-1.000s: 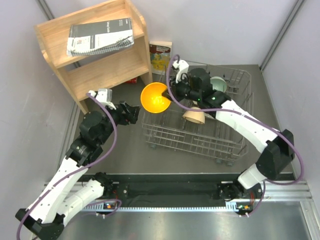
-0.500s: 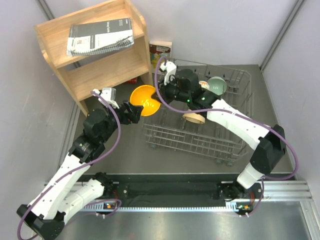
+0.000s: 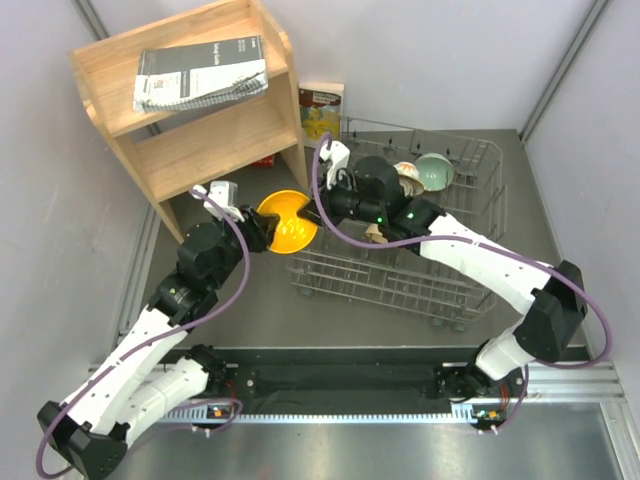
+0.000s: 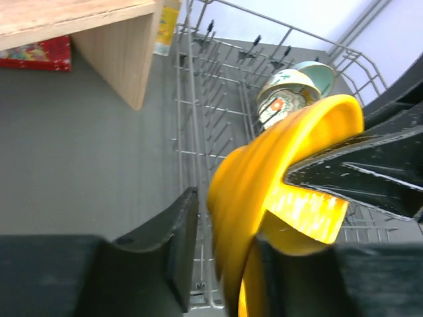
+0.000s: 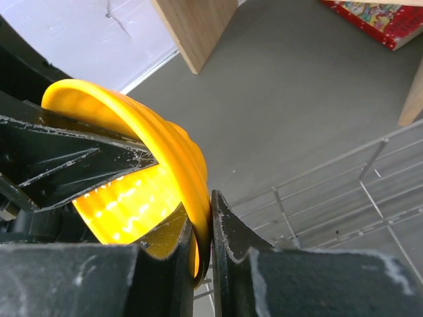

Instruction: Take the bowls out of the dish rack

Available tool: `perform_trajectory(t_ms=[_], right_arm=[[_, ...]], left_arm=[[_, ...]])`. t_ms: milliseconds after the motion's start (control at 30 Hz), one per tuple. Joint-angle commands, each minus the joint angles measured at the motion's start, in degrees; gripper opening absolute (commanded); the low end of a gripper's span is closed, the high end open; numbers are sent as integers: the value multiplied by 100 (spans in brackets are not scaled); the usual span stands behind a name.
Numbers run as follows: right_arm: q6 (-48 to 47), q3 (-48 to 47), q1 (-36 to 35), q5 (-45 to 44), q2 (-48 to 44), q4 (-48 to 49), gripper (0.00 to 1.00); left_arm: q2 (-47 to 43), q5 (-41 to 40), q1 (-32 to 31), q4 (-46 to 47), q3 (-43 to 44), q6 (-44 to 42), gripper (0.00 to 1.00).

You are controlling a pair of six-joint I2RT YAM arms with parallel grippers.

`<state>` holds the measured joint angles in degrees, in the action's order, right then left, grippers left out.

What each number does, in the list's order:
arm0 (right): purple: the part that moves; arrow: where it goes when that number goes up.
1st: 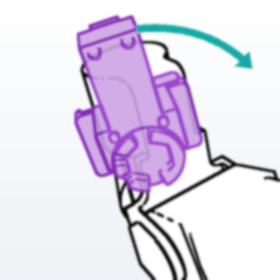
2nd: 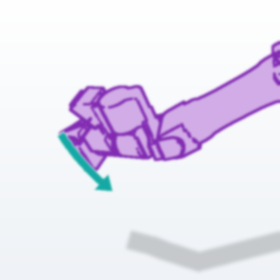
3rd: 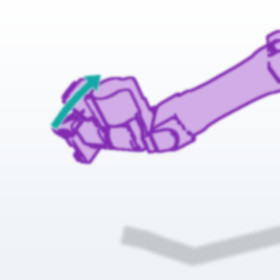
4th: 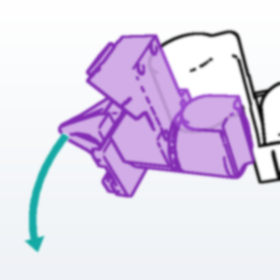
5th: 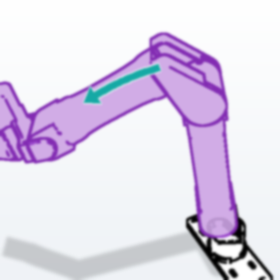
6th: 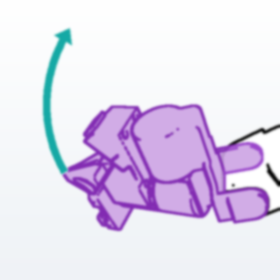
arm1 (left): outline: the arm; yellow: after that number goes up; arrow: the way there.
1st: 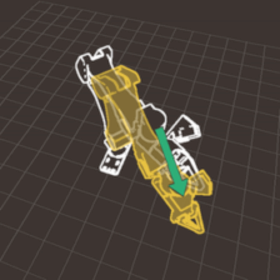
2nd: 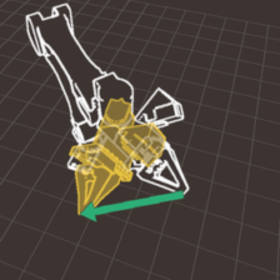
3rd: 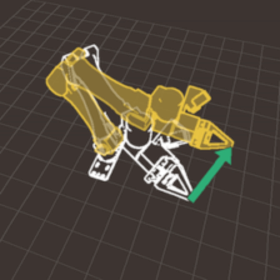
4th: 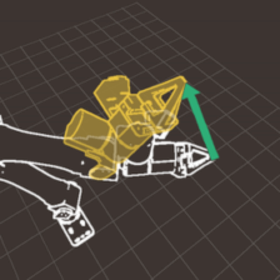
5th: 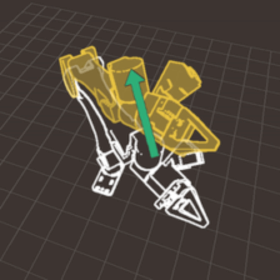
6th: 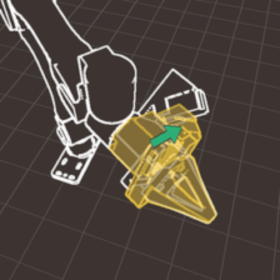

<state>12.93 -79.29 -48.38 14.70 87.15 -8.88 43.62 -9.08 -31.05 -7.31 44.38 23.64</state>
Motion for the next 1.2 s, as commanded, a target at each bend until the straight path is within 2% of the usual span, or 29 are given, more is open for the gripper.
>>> perform_trajectory(t_ms=[0,100,133,200,233,267,333,433,633,867,967,1167], right_arm=[[34,71,-75,138,-340,71,0],[43,62,-75,130,-313,27,0],[61,80,-75,121,-313,45,0],[87,115,-84,86,-322,54,15],[87,133,-75,77,-331,62,26],[96,168,-75,33,-357,71,48],[105,220,-84,-203,-427,71,50],[87,317,-75,-555,-559,97,66],[43,326,13,-977,-823,54,69],[-141,598,232,-2048,-1463,45,74],[-168,739,521,-2173,-1744,-17,74],[-133,1081,1014,-2147,-2193,-43,73]], left_arm=[[164,-77,81,362,-18,18,23],[367,38,81,353,97,71,0],[437,47,81,353,132,88,0],[499,-5,81,336,158,97,0],[507,-67,81,327,176,106,0],[508,-128,81,336,194,115,0],[473,-383,81,344,229,115,0],[472,-770,90,274,308,71,0],[297,-1691,108,116,369,176,0],[464,-2527,187,-490,431,554,0],[464,-2590,204,-464,194,870,0],[560,-2924,213,-457,-535,2188,0]])
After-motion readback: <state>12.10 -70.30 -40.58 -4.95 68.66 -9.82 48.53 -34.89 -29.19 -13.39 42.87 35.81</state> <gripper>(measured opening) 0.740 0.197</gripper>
